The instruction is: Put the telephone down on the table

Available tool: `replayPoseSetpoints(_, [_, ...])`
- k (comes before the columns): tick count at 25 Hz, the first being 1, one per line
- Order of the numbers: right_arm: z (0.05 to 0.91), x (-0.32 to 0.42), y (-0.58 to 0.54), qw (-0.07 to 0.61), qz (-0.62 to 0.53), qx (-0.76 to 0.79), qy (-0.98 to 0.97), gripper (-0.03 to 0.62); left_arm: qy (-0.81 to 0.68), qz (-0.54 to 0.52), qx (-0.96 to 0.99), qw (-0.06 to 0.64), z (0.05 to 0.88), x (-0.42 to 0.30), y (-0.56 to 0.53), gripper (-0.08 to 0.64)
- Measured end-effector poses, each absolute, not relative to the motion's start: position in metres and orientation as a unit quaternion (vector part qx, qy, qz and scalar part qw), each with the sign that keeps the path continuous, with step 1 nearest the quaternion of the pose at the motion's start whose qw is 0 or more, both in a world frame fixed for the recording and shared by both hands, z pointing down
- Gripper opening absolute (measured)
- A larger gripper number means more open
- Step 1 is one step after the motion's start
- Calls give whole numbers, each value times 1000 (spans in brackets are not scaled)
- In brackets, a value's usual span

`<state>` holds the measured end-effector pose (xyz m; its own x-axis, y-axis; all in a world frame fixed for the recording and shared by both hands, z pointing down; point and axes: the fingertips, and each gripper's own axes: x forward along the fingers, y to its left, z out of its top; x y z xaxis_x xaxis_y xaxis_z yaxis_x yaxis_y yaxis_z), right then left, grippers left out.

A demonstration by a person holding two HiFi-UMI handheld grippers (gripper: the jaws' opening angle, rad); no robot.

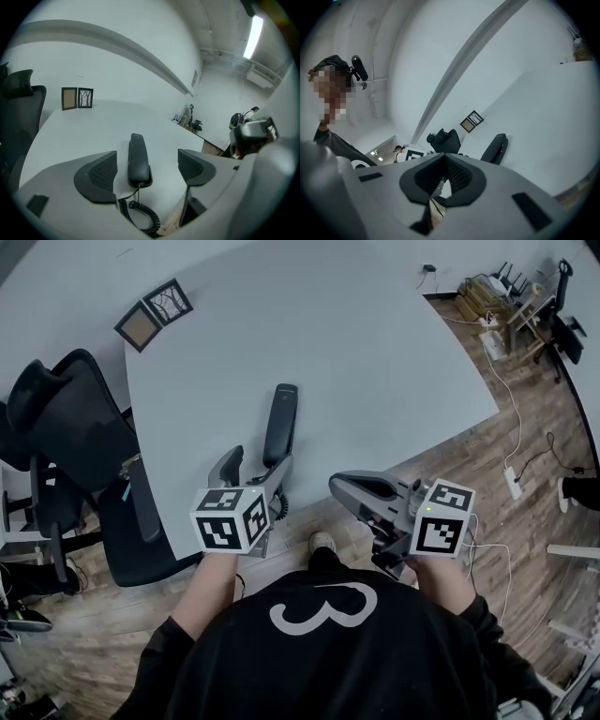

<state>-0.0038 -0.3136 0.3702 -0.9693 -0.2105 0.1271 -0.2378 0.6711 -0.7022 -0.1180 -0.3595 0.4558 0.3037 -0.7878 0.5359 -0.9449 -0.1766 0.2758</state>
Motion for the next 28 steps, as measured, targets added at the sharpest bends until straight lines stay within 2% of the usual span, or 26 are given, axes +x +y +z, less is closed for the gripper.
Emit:
replayPoseSetpoints(10, [339, -27, -254, 9, 349, 129, -928, 11, -422, 35, 851, 310, 359, -94, -249, 382])
replayPoseSetpoints(11, [335, -29, -248, 8, 345, 130, -930, 11, -415, 31, 857, 303, 351, -94, -240, 357])
replayPoseSetpoints(14, [321, -35, -226, 3, 329, 135, -934, 11, -389, 18, 883, 263, 326, -95, -206, 210])
replayPoseSetpoints(16, [311, -37, -208, -2, 318, 137, -938, 11, -374, 10, 896, 241, 312, -95, -181, 156])
replayPoseSetpoints(18, [304, -38, -187, -6, 308, 137, -941, 11, -366, 1, 902, 229, 300, -96, -157, 57])
replayPoseSetpoints(22, [295, -41, -143, -9, 291, 137, -947, 11, -348, -22, 909, 227, 287, -101, -118, 15])
replayPoseSetpoints(28, [292, -48, -84, -11, 272, 133, -953, 11, -352, -19, 912, 211, 284, -108, -63, 12])
